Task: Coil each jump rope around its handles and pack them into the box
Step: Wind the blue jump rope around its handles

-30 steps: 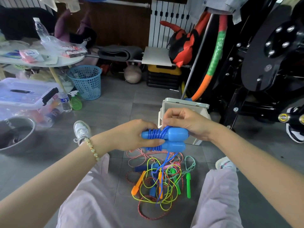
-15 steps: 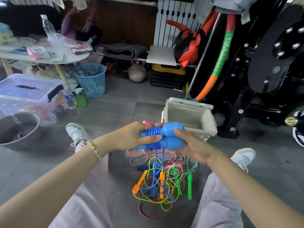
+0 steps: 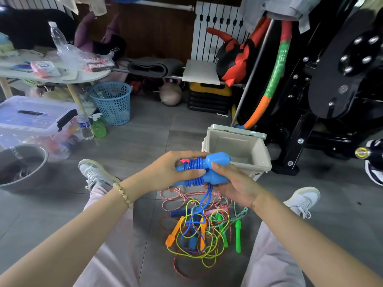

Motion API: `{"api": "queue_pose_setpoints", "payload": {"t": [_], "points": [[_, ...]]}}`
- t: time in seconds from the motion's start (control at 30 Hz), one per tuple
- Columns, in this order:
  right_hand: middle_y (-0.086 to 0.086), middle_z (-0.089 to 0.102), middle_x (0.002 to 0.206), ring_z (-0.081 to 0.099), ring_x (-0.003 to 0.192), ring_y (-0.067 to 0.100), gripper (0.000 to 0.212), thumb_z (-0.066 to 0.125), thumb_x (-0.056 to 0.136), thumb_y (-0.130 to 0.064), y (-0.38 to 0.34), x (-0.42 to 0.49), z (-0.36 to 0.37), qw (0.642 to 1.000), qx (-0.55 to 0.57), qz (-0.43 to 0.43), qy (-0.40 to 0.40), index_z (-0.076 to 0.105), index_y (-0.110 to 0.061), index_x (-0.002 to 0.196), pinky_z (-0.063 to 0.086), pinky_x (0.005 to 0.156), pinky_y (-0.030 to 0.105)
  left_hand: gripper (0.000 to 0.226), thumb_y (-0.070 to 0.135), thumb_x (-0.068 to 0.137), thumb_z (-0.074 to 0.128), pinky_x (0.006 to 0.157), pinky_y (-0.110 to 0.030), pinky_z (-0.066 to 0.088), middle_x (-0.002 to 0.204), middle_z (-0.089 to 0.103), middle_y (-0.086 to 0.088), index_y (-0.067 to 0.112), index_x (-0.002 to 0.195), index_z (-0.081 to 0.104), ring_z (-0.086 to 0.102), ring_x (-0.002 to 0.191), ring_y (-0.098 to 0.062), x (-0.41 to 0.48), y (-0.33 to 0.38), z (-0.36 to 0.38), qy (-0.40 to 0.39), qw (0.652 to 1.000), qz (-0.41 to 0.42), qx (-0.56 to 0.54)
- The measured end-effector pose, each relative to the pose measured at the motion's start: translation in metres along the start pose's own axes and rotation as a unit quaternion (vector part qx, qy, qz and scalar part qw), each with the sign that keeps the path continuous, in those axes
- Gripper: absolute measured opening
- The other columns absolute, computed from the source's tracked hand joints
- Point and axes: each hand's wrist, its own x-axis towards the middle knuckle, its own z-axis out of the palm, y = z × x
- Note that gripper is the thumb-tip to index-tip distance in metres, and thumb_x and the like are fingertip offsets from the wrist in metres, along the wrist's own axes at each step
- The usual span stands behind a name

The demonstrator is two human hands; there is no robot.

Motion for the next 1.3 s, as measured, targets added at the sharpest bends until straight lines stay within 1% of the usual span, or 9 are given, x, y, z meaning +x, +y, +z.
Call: {"api": "queue_pose_setpoints", "payload": {"t": [0.1,0.23,0.63,0.83,0.93,1.03,1.07,1.2,1.3], "points": [[0.007,0.066,0.101,0.063,0.083,0.015,0.072,0.086,0.055,-0.045,0.002,0.001,-0.005,1.0,0.013,-0.009,0.02,0.061,-0.011,0.113,0.054,0.07,0.027,0.032,0.037,0.084,0.068,0.058,-0.027,0.056,0.087,0.073,0.004,0.036,0.116,0.063,0.065,0.06,-0.018,0.001,-0.005,-0.003,0.013,1.0,-0.011,-0.006],[0.003,0.064,0.083,0.059,0.074,0.013,0.05,0.086,0.06,-0.029,0.007,0.001,-0.006,0.996,-0.06,-0.016,0.068,0.062,-0.011,0.101,0.052,0.069,0.023,0.026,0.037,0.084,0.064,0.039,-0.019,0.036,0.059,0.061,0.005,0.018,0.101,0.069,0.041,0.038,-0.005,0.005,-0.006,-0.004,0.028,0.999,-0.032,-0.008],[-0.012,0.069,0.071,0.066,0.071,-0.001,0.015,0.061,0.088,-0.008,0.009,0.01,0.008,0.934,-0.294,-0.058,0.196,0.066,-0.021,0.081,0.05,0.073,0.012,0.036,0.04,0.088,0.061,0.036,-0.02,0.036,0.056,0.058,-0.01,0.005,0.087,0.066,0.043,0.036,-0.015,0.019,-0.008,-0.004,0.078,0.994,-0.077,-0.002],[-0.002,0.054,0.057,0.054,0.051,0.009,0.025,0.047,0.097,-0.015,-0.005,0.012,0.021,0.969,-0.119,0.043,0.213,0.064,-0.011,0.079,0.05,0.055,0.018,0.02,0.035,0.091,0.059,0.034,-0.018,0.036,0.058,0.061,0.0,0.022,0.076,0.057,0.046,0.032,-0.008,0.026,-0.005,-0.003,0.137,0.989,-0.049,-0.003],[-0.001,0.048,0.068,0.047,0.043,-0.002,0.008,0.057,0.092,-0.019,-0.017,0.006,0.024,0.926,-0.307,0.03,0.215,0.054,-0.013,0.097,0.038,0.044,0.007,0.019,0.033,0.092,0.059,0.035,-0.016,0.035,0.065,0.062,-0.005,0.022,0.077,0.056,0.046,0.032,-0.004,0.028,-0.007,-0.005,0.169,0.985,-0.046,0.007],[0.002,0.054,0.068,0.046,0.052,0.004,0.015,0.058,0.092,-0.028,-0.022,0.001,0.02,0.761,-0.609,-0.062,0.213,0.051,-0.018,0.082,0.034,0.043,0.011,0.025,0.039,0.091,0.059,0.034,-0.02,0.037,0.067,0.063,-0.004,0.013,0.089,0.06,0.049,0.033,-0.008,0.029,-0.012,-0.014,0.205,0.976,-0.071,-0.003],[0.002,0.055,0.064,0.046,0.053,0.008,0.021,0.058,0.091,-0.031,-0.023,0.001,0.018,0.746,-0.627,-0.091,0.205,0.053,-0.017,0.076,0.037,0.048,0.018,0.026,0.041,0.091,0.058,0.034,-0.021,0.038,0.067,0.063,-0.004,0.015,0.09,0.06,0.049,0.034,-0.009,0.029,-0.014,-0.017,0.203,0.976,-0.081,0.0],[-0.006,0.058,0.054,0.05,0.054,0.01,0.028,0.057,0.092,-0.028,-0.043,0.008,0.019,0.843,-0.505,-0.098,0.158,0.065,-0.009,0.073,0.047,0.064,0.035,0.03,0.039,0.092,0.056,0.037,-0.024,0.041,0.066,0.065,-0.007,0.01,0.087,0.055,0.056,0.04,-0.013,0.029,-0.016,-0.015,0.135,0.987,-0.082,0.036],[-0.007,0.055,0.055,0.049,0.054,0.007,0.025,0.059,0.09,-0.026,-0.057,0.014,0.014,0.797,-0.57,-0.141,0.142,0.064,-0.011,0.071,0.042,0.062,0.03,0.027,0.033,0.092,0.058,0.036,-0.021,0.041,0.065,0.061,-0.001,0.007,0.09,0.052,0.056,0.04,-0.009,0.026,-0.01,-0.01,0.079,0.993,-0.069,0.051]]}}
